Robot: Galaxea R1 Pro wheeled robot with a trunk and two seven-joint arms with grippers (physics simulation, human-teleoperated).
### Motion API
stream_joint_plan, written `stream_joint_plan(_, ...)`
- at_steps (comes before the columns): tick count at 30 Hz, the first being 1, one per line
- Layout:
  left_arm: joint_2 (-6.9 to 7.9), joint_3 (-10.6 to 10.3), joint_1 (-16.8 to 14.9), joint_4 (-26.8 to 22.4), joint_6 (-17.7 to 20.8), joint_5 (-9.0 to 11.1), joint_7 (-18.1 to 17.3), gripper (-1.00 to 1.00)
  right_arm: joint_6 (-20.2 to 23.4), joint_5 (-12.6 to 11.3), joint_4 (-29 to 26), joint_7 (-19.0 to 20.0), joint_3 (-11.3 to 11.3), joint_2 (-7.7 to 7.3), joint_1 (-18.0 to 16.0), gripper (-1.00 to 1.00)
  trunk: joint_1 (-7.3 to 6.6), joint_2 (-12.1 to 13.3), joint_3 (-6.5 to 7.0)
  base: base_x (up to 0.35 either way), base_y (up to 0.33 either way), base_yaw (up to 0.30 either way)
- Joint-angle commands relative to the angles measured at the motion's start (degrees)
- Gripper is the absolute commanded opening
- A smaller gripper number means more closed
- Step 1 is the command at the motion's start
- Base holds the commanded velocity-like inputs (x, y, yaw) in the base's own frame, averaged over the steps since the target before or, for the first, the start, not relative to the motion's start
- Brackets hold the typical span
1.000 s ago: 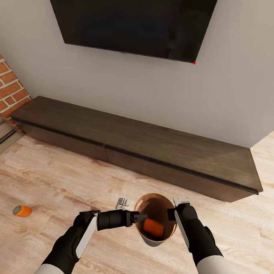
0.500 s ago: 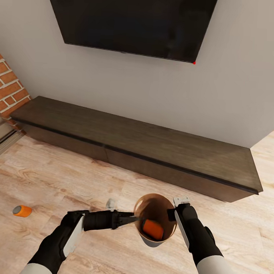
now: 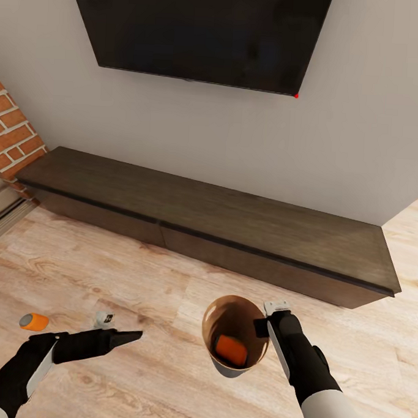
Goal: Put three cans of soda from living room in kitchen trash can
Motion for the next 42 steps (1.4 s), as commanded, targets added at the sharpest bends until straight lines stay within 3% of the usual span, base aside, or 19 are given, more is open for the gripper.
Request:
stream_joint_plan(1, 1.00, 0.1, 0.0, 1.8, -0.9, -0.1, 0.0, 1.00, -0.2, -1.0, 0.0, 1.1, 0.0, -0.06, 0.0, -1.00, 0.00, 0.0, 0.00, 0.000, 0.000, 0.000)
stream_joint_plan(5, 3.27, 0.2, 0.0, 6.3, -3.1, -0.1, 1.1, 1.00, -1.3, -1.0, 0.0, 3.0, 0.0, -0.20, 0.0, -1.00, 0.00, 0.0, 0.00, 0.000, 0.000, 0.000)
stream_joint_plan(7, 4.18, 0.1, 0.0, 10.6, -6.2, -0.2, 4.5, 1.00, -3.6, -1.0, 0.4, 4.2, -0.1, -0.29, 0.1, -1.00, 0.00, 0.0, 0.00, 0.000, 0.000, 0.000)
stream_joint_plan(10, 4.66, 0.0, 0.0, 17.2, -12.7, -0.2, 8.5, 1.00, -7.0, -1.0, 2.2, 5.1, -0.1, -0.35, 0.3, -1.00, 0.00, 0.0, 0.00, 0.000, 0.000, 0.000)
stream_joint_plan(14, 4.77, 0.0, 0.0, 20.0, -16.0, -0.1, 9.2, 1.00, -8.4, -1.0, 3.4, 5.3, -0.2, -0.41, 0.3, -1.00, 0.00, 0.0, 0.00, 0.000, 0.000, 0.000)
stream_joint_plan(30, 5.33, 0.1, 0.0, 25.3, -19.6, -0.1, 9.5, 1.00, -9.0, -0.9, 4.0, 5.3, -0.1, -0.37, 0.4, -1.00, 0.00, 0.0, 0.00, 0.079, 0.002, 0.008)
stream_joint_plan(42, 5.84, 0.0, 0.0, 25.6, -20.2, -0.2, 9.4, 1.00, -9.0, -0.9, 5.0, 5.3, 0.0, -0.36, 0.4, -1.00, 0.00, 0.0, 0.00, 0.152, 0.231, 0.251)
